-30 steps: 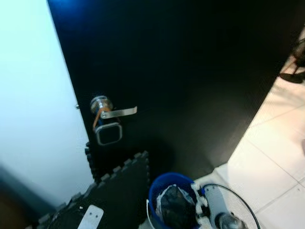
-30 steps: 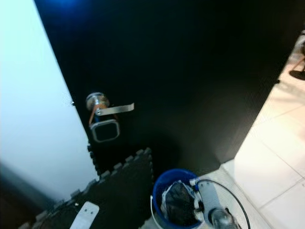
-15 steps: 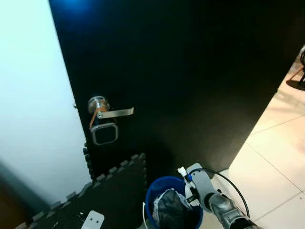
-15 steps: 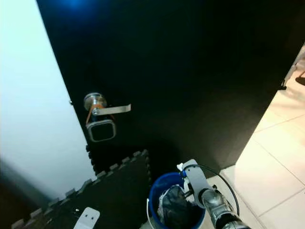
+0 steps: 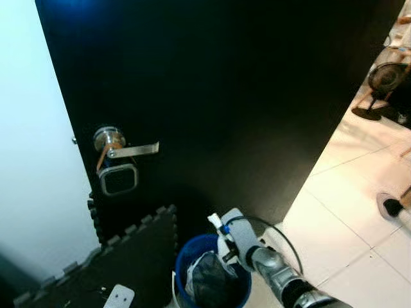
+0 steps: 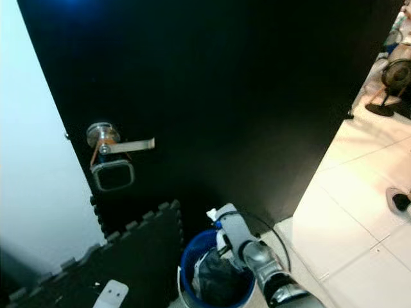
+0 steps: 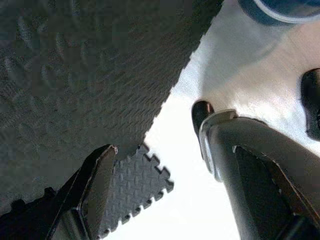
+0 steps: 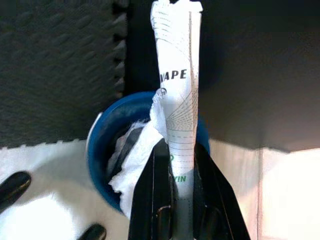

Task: Clean up the room

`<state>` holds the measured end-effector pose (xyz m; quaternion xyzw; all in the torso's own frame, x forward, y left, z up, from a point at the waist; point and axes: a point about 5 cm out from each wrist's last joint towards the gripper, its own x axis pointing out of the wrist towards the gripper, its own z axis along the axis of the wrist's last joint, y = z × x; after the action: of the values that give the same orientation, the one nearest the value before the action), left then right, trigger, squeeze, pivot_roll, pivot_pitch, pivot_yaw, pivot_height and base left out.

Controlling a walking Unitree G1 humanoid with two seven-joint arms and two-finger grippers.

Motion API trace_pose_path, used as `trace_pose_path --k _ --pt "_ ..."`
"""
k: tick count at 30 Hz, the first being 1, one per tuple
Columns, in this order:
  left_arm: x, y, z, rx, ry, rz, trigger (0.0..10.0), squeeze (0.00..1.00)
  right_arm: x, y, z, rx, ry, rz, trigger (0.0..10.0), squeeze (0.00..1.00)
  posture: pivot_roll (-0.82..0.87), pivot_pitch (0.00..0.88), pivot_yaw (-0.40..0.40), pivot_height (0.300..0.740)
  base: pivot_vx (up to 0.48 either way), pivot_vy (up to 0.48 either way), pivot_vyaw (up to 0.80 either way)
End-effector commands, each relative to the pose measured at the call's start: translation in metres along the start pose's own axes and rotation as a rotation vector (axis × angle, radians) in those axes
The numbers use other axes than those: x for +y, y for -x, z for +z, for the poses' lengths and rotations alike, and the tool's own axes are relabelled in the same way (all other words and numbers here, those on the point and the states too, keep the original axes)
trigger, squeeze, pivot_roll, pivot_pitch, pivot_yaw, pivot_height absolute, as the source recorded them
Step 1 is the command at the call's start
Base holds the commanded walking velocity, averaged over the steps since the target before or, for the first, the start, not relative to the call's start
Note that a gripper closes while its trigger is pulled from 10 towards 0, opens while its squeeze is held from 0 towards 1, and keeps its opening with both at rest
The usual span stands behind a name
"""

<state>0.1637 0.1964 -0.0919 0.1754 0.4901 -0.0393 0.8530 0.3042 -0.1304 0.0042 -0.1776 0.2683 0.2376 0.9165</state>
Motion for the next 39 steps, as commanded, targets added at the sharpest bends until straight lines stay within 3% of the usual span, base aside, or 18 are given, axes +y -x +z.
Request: trace_pose_path --k 1,8,9,11,20,24,31,32,33,39 --pt "-0.003 0.000 0.000 -0.005 -0.004 -0.004 10.0 0.00 -0.005 0.001 -0.003 0.023 0.000 -0.018 10.0 0.00 0.07 0.000 -0.077 0.740 0.000 0.000 0.00" --pt "-0.003 0.000 0.000 -0.009 -0.003 -0.001 10.0 0.00 -0.004 -0.003 0.008 0.019 -0.005 -0.036 10.0 0.00 0.07 0.000 -0.079 0.740 0.000 0.000 0.00" --pt "-0.002 0.001 -0.001 -0.016 0.002 0.006 10.0 0.00 -0.001 -0.005 0.013 0.019 -0.023 -0.038 10.0 0.00 0.11 0.047 -0.092 0.740 0.000 0.000 0.00" --pt "-0.001 0.001 -0.002 -0.021 0.005 0.012 10.0 0.00 0.001 -0.007 0.017 0.019 -0.037 -0.039 10.0 0.00 0.11 0.047 -0.092 0.740 0.000 0.000 0.00" --pt "0.007 0.003 -0.006 -0.055 -0.014 0.044 10.0 0.00 0.030 -0.017 0.036 -0.012 -0.069 0.049 10.0 0.00 0.16 0.135 -0.093 0.740 0.000 0.000 0.00" --pt "0.015 0.002 0.002 -0.099 -0.036 0.064 10.0 0.00 0.041 -0.020 0.046 -0.029 -0.078 0.067 10.0 0.00 0.17 0.160 -0.090 0.740 0.000 0.000 0.00" --pt "0.015 0.002 0.009 -0.132 -0.040 0.071 10.0 0.00 0.038 -0.022 0.057 -0.048 -0.107 0.025 10.0 0.00 0.19 0.174 -0.095 0.740 0.000 0.000 0.00" --pt "0.015 0.002 0.010 -0.135 -0.037 0.072 10.0 0.00 0.036 -0.022 0.061 -0.061 -0.118 0.013 10.0 0.15 0.19 0.174 -0.095 0.740 0.000 0.000 0.00" --pt "0.014 0.002 0.011 -0.146 -0.022 0.076 10.0 0.00 0.029 -0.022 0.071 -0.088 -0.119 -0.033 10.0 1.00 0.20 0.182 -0.099 0.740 0.000 0.000 0.00" --pt "0.012 0.002 0.012 -0.155 -0.015 0.078 10.0 0.00 0.024 -0.022 0.078 -0.101 -0.101 -0.065 10.0 1.00 0.21 0.183 -0.101 0.740 0.000 0.000 0.00"
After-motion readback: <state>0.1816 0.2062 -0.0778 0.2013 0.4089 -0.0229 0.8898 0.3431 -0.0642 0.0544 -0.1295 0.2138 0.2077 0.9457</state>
